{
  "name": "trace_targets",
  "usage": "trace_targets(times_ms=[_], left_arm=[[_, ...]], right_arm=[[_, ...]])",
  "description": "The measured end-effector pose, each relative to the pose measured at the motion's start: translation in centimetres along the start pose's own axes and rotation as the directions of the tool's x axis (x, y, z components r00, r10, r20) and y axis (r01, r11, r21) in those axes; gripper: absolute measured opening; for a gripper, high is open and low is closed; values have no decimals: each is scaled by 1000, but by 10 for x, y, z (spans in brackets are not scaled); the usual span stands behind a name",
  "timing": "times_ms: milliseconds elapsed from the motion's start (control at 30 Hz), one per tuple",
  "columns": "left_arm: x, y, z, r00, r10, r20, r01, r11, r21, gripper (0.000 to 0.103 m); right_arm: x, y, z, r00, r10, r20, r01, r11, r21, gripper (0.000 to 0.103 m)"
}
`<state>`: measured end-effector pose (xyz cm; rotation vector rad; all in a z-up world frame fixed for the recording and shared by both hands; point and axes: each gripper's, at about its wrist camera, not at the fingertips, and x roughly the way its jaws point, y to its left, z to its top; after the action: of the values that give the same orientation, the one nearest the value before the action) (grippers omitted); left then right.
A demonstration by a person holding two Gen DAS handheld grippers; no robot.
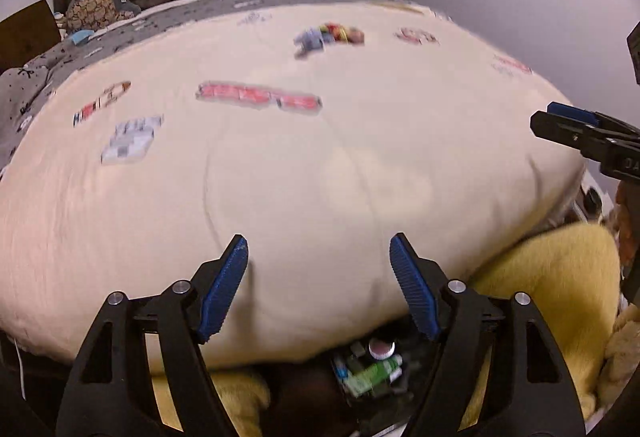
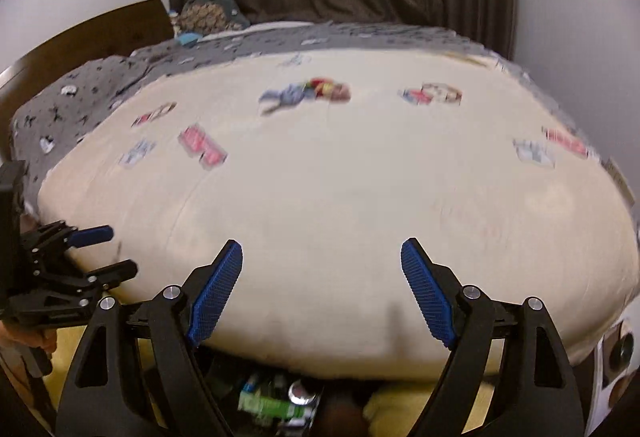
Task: Collect trash
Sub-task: 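Open both tools over the bin and raise them back over the bed, then grasp the blue rag with the left tool while the right tool grasps the pom-pom toy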
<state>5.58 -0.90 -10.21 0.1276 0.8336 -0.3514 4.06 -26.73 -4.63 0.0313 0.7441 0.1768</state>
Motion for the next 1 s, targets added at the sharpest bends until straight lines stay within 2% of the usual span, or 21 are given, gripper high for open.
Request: trace_targets(times_ms=[133,400,567,700,833,967,1000], left_arm=[[13,6,34,999,26,24,-26,1000,2,72],[58,13,104,998,42,48,-42,999,-1,76],[103,13,146,998,63,30,-63,998,22,76],[139,16,175,999,46,-1,-46,999,-14,75],[170,17,199,999,31,-20,-32,998,-49,67],[192,13,215,999,36,-24,-37,999,-36,65],[198,11,218,999,30,-29,-31,999,-27,61]], right_arm=[[29,-9,38,1000,-8,-17,8,1000,-15,82],[91,-18,82,997,-45,-56,43,999,-30,82],[126,-36,104,996,-64,-69,65,998,17,82],[144,-52,117,995,-66,-74,71,996,62,82],[157,-65,128,994,-75,-75,80,994,69,82],[166,-69,136,995,-70,-72,75,996,58,82],[168,-69,138,995,-68,-73,73,996,58,82]])
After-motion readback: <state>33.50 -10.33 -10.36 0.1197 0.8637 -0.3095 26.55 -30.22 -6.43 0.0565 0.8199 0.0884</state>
